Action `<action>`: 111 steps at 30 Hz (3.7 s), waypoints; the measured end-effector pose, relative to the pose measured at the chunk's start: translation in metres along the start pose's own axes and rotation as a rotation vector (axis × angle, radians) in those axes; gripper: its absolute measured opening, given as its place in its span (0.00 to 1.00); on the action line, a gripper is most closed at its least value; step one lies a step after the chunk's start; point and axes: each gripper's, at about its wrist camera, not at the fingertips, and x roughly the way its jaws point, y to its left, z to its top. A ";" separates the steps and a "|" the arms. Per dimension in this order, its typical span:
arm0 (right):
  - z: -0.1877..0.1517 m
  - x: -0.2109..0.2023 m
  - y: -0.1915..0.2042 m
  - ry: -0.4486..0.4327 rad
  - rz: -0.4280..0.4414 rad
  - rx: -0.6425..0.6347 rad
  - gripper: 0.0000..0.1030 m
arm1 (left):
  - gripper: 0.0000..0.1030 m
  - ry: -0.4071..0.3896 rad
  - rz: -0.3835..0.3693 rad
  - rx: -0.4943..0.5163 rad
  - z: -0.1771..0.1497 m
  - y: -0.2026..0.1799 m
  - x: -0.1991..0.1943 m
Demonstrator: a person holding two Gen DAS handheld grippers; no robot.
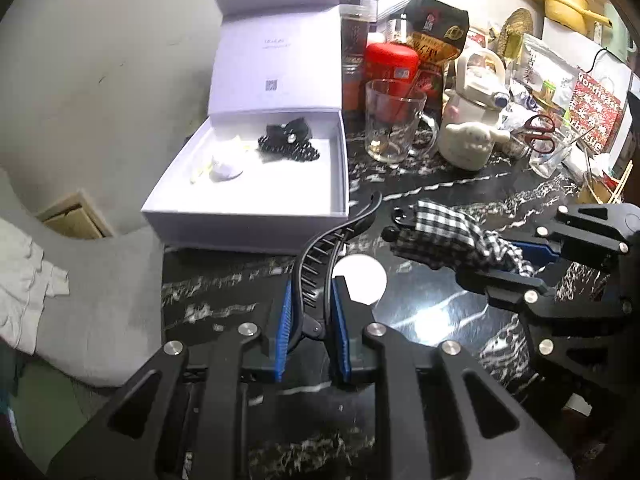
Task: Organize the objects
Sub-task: 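Lift the gingham scrunchie with the right tool while the left tool lifts the black curved clip, then carry the scrunchie and curved clip with both tools down into the white box, then open the right tool to drop the scrunchie while the left tool releases the curved clip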
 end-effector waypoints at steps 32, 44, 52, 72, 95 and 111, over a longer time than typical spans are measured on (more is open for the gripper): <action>0.098 0.076 -0.051 -0.027 -0.017 -0.014 0.20 | 0.18 -0.024 0.085 -0.081 0.096 0.049 0.081; 0.136 0.102 -0.062 -0.061 -0.014 -0.018 0.20 | 0.18 -0.068 0.180 -0.156 0.133 0.087 0.096; 0.153 0.128 -0.075 -0.047 0.001 0.024 0.20 | 0.18 -0.034 0.189 -0.136 0.139 0.098 0.116; 0.179 0.187 -0.102 0.022 0.055 0.042 0.20 | 0.18 0.071 0.139 -0.162 0.154 0.129 0.173; 0.175 0.239 -0.106 0.125 0.050 0.058 0.20 | 0.18 0.127 0.053 -0.167 0.153 0.131 0.207; 0.171 0.243 -0.111 0.112 0.073 0.127 0.41 | 0.24 0.101 0.029 -0.190 0.150 0.129 0.211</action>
